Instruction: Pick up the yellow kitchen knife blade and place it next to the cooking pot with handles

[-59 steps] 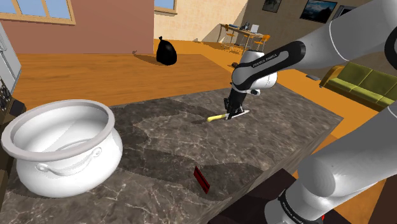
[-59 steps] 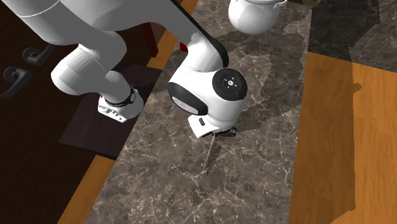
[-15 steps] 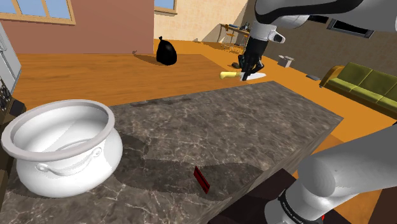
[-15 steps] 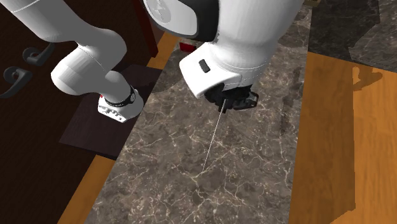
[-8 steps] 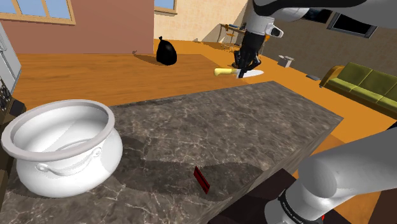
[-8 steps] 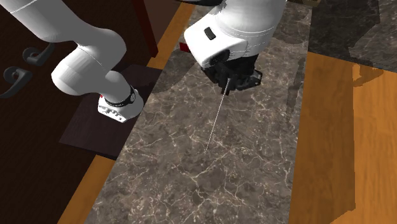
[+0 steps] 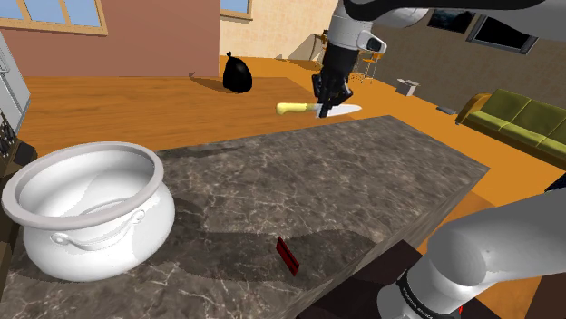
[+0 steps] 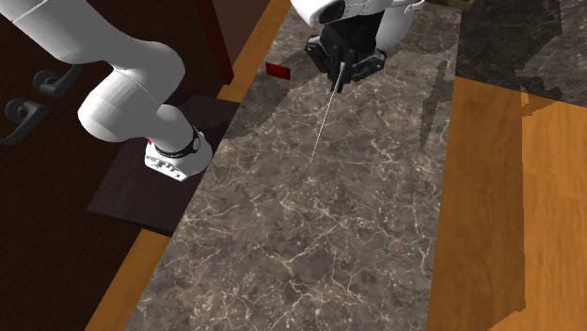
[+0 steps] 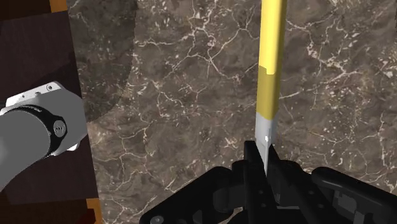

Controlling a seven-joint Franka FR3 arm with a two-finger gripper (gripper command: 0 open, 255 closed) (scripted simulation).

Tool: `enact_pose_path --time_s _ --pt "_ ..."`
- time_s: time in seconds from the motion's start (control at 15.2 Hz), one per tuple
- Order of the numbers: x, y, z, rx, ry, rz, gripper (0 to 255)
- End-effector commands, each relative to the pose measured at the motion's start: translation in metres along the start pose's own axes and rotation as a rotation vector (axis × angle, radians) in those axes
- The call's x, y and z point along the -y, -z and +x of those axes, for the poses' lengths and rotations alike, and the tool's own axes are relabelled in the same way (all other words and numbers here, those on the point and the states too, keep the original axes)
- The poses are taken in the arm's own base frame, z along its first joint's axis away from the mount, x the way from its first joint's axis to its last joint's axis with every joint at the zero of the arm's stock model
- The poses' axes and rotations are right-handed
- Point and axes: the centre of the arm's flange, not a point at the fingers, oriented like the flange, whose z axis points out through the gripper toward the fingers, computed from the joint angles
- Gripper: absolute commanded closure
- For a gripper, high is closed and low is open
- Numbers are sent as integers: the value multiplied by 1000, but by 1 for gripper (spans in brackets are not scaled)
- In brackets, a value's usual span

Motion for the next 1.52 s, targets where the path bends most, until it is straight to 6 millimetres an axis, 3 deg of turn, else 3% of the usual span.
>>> enact_pose_path --time_s 0.0,1.25,1.45 --pt "-4 0 -27 0 -1 0 255" --pt "-49 -5 -279 0 -1 0 255" --pt "-49 -21 -279 0 -1 0 255"
